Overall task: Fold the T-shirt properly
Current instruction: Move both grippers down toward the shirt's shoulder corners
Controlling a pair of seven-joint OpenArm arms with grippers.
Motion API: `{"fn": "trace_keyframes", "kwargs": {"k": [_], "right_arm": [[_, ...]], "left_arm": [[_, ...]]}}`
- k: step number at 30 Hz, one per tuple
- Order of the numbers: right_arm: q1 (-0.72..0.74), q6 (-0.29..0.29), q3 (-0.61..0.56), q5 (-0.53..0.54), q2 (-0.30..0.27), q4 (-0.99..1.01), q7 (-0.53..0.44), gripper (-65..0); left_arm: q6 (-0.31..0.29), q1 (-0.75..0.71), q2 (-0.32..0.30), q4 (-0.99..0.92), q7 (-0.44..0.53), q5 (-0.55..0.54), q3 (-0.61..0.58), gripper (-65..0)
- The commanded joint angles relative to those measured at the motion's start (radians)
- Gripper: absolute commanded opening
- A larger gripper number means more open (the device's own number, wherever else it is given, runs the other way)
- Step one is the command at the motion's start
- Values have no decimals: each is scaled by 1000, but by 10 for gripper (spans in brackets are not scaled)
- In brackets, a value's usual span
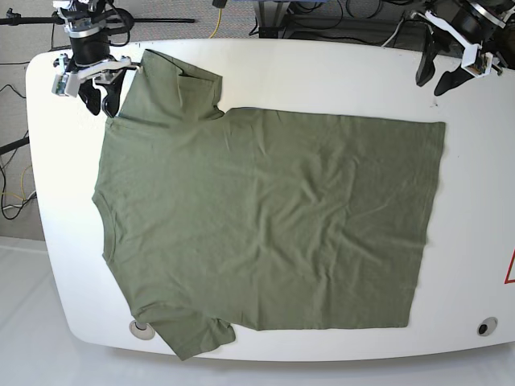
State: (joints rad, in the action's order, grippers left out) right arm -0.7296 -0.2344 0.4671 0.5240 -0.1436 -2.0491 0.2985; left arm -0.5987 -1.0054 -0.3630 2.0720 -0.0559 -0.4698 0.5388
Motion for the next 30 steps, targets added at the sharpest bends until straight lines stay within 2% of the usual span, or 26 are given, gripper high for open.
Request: {"fn": "trace_keyframes", "kwargs": {"k": [1,12,16,22,30], "right_arm": [[17,-2,12,10,-6,-10,-19,-414],[124,2,93,-8,32,0,14,-424],[152,-2,112,-1,68,14,21,-424],[187,-17,107,2,88,71,42,-424],[254,-88,91,45,85,192,174,-423]], "left_arm": [[0,2,-10,11,27,-23,6,-460],[-12,38,-9,14,-6,-51,13,-517],[-6,59,-6,9,-49,-75,26,-498],[-12,82,-4,6,-158,-99,37,-458],[-14,86,-6,7,-156,-95,33,-444]]}}
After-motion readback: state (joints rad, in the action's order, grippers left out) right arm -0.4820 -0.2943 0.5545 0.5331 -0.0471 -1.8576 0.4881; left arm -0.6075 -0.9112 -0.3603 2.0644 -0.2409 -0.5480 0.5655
